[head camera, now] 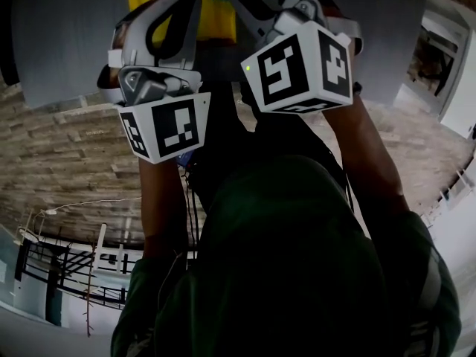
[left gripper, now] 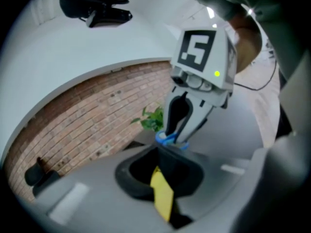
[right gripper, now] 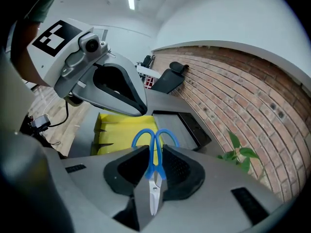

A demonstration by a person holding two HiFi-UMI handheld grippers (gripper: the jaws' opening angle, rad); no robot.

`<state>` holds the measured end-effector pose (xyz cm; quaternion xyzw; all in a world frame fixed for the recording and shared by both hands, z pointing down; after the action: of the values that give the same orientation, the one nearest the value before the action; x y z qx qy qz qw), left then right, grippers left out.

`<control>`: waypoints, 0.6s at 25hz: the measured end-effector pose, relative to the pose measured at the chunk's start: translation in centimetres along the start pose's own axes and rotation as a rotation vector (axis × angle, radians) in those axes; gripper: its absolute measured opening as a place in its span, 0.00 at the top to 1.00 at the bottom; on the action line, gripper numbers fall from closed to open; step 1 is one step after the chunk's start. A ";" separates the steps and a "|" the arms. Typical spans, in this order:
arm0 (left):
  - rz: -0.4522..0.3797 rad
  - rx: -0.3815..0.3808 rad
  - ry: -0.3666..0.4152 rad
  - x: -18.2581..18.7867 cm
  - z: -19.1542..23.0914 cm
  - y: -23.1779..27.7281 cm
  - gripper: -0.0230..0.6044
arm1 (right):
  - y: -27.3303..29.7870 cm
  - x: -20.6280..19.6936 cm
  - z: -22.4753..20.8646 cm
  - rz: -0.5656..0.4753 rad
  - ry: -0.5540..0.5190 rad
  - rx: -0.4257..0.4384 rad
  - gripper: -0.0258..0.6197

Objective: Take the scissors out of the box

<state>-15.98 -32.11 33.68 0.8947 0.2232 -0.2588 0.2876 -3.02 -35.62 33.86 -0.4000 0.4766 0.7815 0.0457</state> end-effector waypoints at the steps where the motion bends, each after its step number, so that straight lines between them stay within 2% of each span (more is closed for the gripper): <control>1: -0.006 -0.007 0.003 0.4 -0.3 0.3 0.97 | -0.3 -0.6 -0.2 0.007 0.009 -0.004 0.83; 7: -0.034 -0.059 0.019 2.6 -2.3 2.2 0.97 | -1.3 -5.0 -1.2 0.059 0.076 -0.014 0.83; 15: -0.045 -0.129 0.035 4.3 -5.0 4.1 0.97 | -0.9 -10.1 -1.1 0.127 0.154 0.020 0.83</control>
<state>-8.70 -30.87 36.29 0.8735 0.2644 -0.2346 0.3347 4.86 -32.84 39.69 -0.4274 0.5111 0.7449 -0.0369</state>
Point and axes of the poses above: the fingertips, and each gripper's own axes: y forward along the fingers, z to its left, x out of its top, the point moved 10 cm from there along -y, backward along the fingers, and after that the axes turned 15 degrees about y, right-handed, at the moved point
